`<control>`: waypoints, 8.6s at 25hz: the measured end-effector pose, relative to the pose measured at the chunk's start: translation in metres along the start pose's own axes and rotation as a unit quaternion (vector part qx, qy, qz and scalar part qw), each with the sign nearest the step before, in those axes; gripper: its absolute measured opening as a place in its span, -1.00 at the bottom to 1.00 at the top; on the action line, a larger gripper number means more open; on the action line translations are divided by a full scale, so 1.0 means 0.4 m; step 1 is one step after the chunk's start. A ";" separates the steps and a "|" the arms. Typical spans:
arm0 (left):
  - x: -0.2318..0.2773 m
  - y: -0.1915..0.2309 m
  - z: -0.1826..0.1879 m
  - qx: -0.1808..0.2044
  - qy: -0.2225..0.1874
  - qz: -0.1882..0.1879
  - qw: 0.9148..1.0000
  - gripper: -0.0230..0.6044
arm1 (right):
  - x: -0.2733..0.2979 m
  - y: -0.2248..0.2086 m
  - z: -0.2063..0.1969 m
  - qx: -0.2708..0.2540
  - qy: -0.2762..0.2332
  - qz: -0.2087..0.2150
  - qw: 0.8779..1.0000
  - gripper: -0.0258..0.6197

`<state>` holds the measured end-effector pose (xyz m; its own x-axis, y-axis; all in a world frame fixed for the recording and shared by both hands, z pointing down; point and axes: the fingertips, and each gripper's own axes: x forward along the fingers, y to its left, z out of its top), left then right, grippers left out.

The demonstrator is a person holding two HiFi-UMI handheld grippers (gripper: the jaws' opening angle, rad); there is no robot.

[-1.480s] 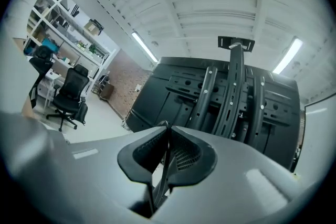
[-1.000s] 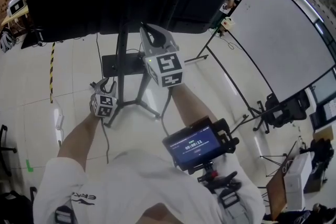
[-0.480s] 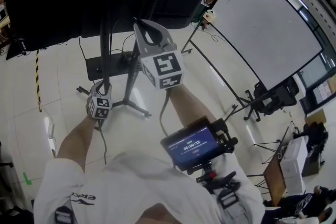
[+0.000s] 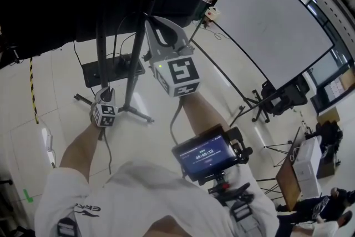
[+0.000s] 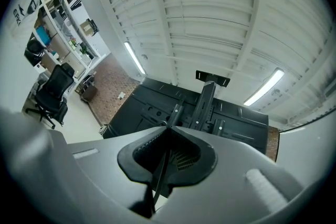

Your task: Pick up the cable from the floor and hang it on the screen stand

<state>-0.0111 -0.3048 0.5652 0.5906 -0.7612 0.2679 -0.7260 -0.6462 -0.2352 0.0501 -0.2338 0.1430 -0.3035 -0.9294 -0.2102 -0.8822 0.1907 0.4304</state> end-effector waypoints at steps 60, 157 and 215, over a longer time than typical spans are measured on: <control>-0.260 0.488 0.555 -0.087 -0.115 0.075 0.987 -0.88 | -0.057 -0.299 -0.426 0.098 0.112 -0.160 0.976 -0.82; -0.009 0.773 1.049 -0.062 -0.094 0.207 0.972 -0.88 | 0.466 -0.525 -0.352 0.011 0.030 -0.076 0.997 -0.79; -0.056 0.574 0.646 -0.018 -0.195 0.219 0.956 -0.44 | 0.318 -0.310 -0.647 0.079 0.149 -0.032 0.985 -0.84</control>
<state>-0.1001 -0.4506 0.2640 0.3091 -0.9254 -0.2193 -0.9411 -0.2645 -0.2105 0.2143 -0.4574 0.2902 -0.1467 -0.9882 0.0438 -0.9484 0.1531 0.2777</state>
